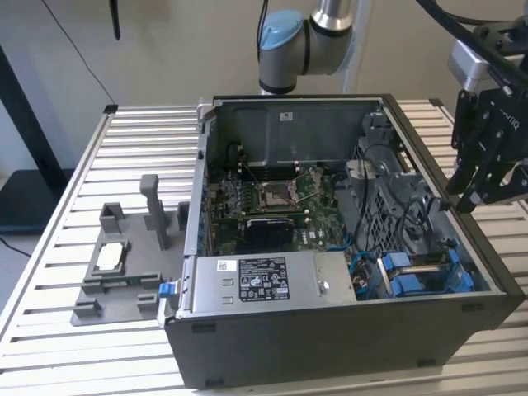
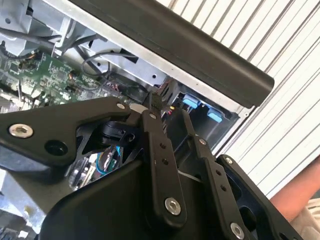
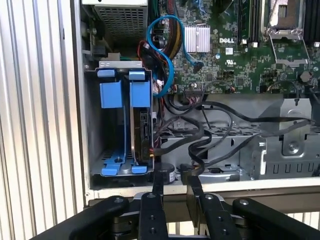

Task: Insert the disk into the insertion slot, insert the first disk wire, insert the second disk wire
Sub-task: 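Insert the second disk wire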

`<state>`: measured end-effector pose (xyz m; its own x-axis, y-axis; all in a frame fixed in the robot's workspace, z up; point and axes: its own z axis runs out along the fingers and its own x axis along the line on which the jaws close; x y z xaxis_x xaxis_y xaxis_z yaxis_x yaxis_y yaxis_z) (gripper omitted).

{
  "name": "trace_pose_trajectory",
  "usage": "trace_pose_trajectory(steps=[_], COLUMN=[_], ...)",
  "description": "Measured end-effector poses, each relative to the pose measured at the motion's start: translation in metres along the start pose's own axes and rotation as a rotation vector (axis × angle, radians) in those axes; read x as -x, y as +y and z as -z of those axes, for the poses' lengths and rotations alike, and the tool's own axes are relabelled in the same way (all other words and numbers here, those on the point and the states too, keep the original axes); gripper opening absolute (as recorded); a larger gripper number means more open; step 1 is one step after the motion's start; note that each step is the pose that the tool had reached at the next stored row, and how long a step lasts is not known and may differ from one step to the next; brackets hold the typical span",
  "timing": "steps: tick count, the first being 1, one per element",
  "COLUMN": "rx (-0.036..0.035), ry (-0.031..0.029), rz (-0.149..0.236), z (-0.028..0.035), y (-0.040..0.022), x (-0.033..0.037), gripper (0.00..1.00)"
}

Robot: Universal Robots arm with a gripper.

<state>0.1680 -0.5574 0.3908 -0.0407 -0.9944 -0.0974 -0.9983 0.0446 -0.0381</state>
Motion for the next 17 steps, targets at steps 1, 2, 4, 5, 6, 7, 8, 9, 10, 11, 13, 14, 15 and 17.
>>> trace_pose_trajectory(steps=[1, 2, 4, 5, 6, 7, 8, 9, 10, 11, 13, 14, 15, 17], rx=[0.0064, 0.0092, 0.0105, 0.0114, 0.0130, 0.0152, 0.0178, 0.0205, 0.0232, 0.0254, 0.0297, 0.0323, 0.0350, 0.0389], ry=[0.0000, -0.0003, -0.0040, -0.0061, -0.0073, -0.0079, -0.0085, -0.0093, -0.0106, -0.0123, -0.0169, -0.0193, -0.0216, -0.0262], rz=[-0.001, -0.001, -0.003, -0.004, -0.006, -0.008, -0.010, -0.011, -0.013, -0.014, -0.015, -0.015, -0.016, -0.017], z=[-0.0007, -0.0016, -0.0031, -0.0038, -0.0044, -0.0050, -0.0055, -0.0061, -0.0066, -0.0069, -0.0075, -0.0080, -0.0084, -0.0093], y=[-0.0008, -0.0018, -0.0036, -0.0043, -0.0047, -0.0049, -0.0050, -0.0052, -0.0052, -0.0052, -0.0052, -0.0052, -0.0052, -0.0052], x=[0.0000, 0.0000, 0.0002, 0.0004, 0.0007, 0.0010, 0.0012, 0.0015, 0.0017, 0.0020, 0.0026, 0.0029, 0.0031, 0.0034], gripper=[0.33, 0.33, 0.33, 0.33, 0.33, 0.33, 0.33, 0.33, 0.33, 0.33, 0.33, 0.33, 0.33, 0.33])
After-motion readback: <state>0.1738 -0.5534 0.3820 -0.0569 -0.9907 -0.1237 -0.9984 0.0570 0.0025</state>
